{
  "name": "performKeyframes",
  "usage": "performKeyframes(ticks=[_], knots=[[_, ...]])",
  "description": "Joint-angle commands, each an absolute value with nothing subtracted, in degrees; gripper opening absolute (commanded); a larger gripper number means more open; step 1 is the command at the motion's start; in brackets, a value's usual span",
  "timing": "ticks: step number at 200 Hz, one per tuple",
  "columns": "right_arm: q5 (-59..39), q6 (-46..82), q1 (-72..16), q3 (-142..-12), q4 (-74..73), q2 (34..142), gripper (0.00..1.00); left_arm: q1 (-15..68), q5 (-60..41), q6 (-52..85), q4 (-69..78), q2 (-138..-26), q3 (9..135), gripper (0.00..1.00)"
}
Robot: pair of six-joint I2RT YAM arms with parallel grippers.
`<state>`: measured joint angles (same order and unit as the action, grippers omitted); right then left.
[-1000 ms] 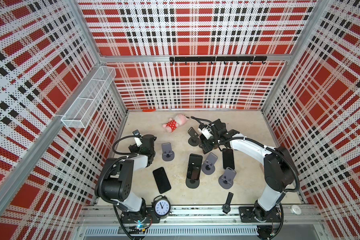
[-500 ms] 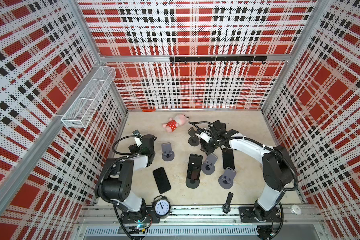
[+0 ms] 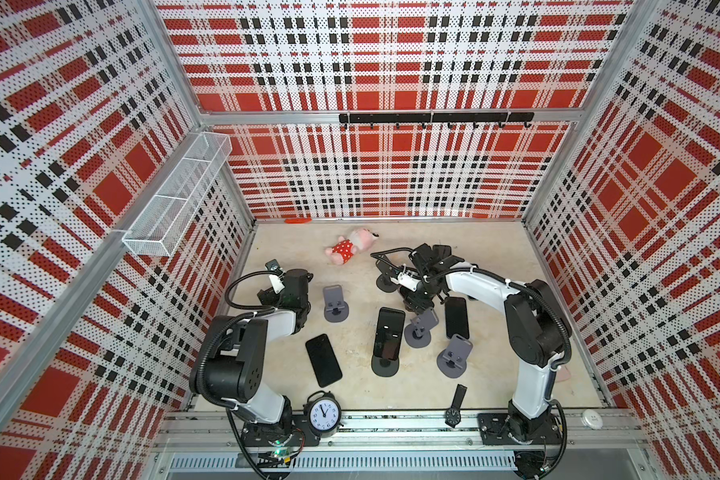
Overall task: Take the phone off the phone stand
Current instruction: 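Lower the right gripper beside the wooden-base stand near the plush toy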
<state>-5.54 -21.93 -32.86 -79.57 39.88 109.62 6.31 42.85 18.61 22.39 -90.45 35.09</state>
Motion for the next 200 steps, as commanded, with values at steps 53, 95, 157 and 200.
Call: performKeyframes(ticks=[53,95,157,200], knots=[[-1.7,-26.3,-35.0,-82.7,45.9,112.9,0.62,5.9,43.1,18.5,22.4,-90.9,36.2,0.98],[-1.4,-25.9,-36.0,-85.7,49.2,116.0,0.65,5.9,43.1,18.5,22.3,-90.8,36.1,0.98],[3.2,-26.3,-37.0,-87.5,51.5,120.6,0.68,5.8,43.1,18.6,22.2,-91.0,36.3,0.98],[2.6,-26.7,-37.1,-88.2,51.9,122.0,0.7,5.8,43.1,18.6,22.1,-91.0,36.3,0.98]])
